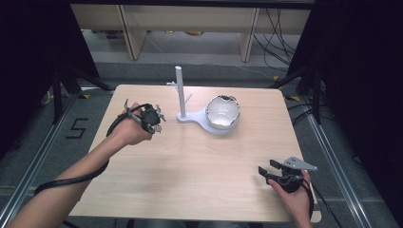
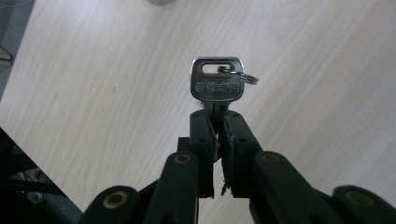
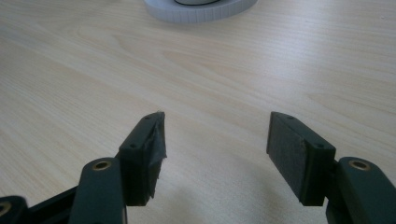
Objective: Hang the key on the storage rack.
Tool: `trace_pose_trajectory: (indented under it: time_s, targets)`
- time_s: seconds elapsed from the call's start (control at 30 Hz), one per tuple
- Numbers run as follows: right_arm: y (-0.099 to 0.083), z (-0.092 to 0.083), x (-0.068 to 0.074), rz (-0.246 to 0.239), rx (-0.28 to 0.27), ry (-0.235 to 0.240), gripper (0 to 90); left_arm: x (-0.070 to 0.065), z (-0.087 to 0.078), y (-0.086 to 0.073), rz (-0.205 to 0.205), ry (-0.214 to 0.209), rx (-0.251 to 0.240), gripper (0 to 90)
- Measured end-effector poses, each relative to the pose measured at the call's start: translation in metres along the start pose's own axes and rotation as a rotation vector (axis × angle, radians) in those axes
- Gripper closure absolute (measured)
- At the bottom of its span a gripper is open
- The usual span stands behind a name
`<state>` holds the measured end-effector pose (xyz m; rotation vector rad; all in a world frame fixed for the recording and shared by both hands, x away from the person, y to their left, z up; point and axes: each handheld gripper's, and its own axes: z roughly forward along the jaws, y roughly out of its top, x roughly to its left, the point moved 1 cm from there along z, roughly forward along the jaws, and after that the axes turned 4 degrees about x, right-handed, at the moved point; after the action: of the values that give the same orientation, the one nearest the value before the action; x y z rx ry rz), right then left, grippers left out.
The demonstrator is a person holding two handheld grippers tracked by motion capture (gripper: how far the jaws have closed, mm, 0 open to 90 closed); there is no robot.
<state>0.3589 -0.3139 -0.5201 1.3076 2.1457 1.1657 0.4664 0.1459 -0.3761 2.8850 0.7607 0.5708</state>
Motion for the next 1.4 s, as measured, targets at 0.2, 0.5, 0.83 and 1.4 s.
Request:
trace_pose_trajectory:
  time_s: [0.2, 0.5, 0.83, 1.4]
  targets:
    - [0.000, -0.001, 0.001, 0.002, -0.009, 0.025, 38.2, 0.009, -0.003, 0.002, -0.045, 0.022, -0.033, 83.3]
    - [0.000, -0.001, 0.001, 0.004, -0.006, 0.026, 38.2, 0.020, -0.009, 0.009, -0.062, 0.078, -0.078, 83.3]
    - [0.000, -0.001, 0.001, 0.000, -0.010, 0.020, 38.5, 0.037, -0.013, 0.020, -0.093, 0.147, -0.152, 83.2]
    - [0.000, -0.002, 0.001, 0.000, -0.011, 0.020, 38.8, 0.058, -0.025, 0.043, -0.141, 0.242, -0.254, 83.3]
